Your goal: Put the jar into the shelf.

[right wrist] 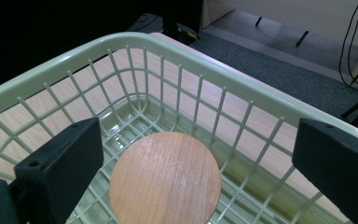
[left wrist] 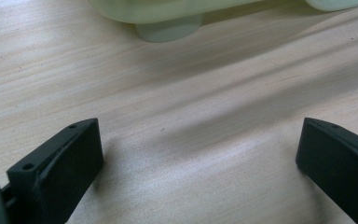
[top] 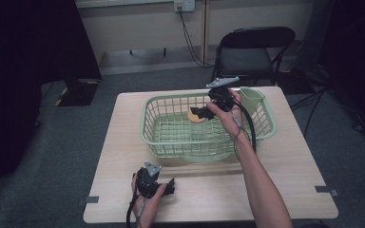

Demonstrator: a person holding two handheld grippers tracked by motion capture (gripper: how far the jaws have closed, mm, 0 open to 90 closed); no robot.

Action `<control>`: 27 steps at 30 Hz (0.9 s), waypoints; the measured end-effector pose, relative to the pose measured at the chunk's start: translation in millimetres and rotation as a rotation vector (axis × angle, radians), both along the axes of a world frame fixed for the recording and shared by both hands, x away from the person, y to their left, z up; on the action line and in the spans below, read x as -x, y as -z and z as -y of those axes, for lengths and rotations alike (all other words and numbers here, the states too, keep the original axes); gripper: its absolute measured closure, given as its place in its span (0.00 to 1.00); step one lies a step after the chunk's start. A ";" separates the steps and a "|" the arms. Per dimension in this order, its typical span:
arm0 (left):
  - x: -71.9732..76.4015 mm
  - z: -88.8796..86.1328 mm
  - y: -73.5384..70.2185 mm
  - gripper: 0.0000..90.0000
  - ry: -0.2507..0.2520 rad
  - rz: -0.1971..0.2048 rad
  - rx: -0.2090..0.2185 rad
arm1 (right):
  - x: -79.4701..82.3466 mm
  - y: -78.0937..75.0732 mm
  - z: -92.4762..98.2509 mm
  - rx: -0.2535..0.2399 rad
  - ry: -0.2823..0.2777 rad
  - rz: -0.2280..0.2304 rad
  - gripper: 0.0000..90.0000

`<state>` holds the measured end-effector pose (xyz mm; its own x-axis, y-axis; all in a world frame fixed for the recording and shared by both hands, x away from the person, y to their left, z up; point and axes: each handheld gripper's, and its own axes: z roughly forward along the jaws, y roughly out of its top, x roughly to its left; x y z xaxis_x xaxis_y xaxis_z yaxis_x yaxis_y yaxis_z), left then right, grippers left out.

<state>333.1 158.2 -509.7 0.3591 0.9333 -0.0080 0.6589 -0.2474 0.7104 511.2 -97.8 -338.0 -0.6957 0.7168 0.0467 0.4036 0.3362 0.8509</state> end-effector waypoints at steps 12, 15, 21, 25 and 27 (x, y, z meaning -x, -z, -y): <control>0.0 0.0 0.0 0.00 0.000 0.000 0.000 | 19.1 -17.8 9.9 -0.023 0.014 0.031 0.01; 0.1 0.0 0.1 0.00 -0.001 0.000 0.000 | 26.1 -21.0 12.5 -0.025 0.017 0.040 0.01; 0.1 0.1 0.1 0.00 -0.001 0.000 0.001 | 37.2 -20.8 22.0 -0.043 0.038 0.042 0.02; 0.1 0.0 0.1 0.00 -0.001 0.000 0.000 | 44.1 -22.0 28.7 -0.039 0.045 0.043 0.01; 0.1 0.0 0.1 0.00 -0.001 0.000 0.001 | 48.3 -23.1 32.3 -0.038 0.048 0.043 0.01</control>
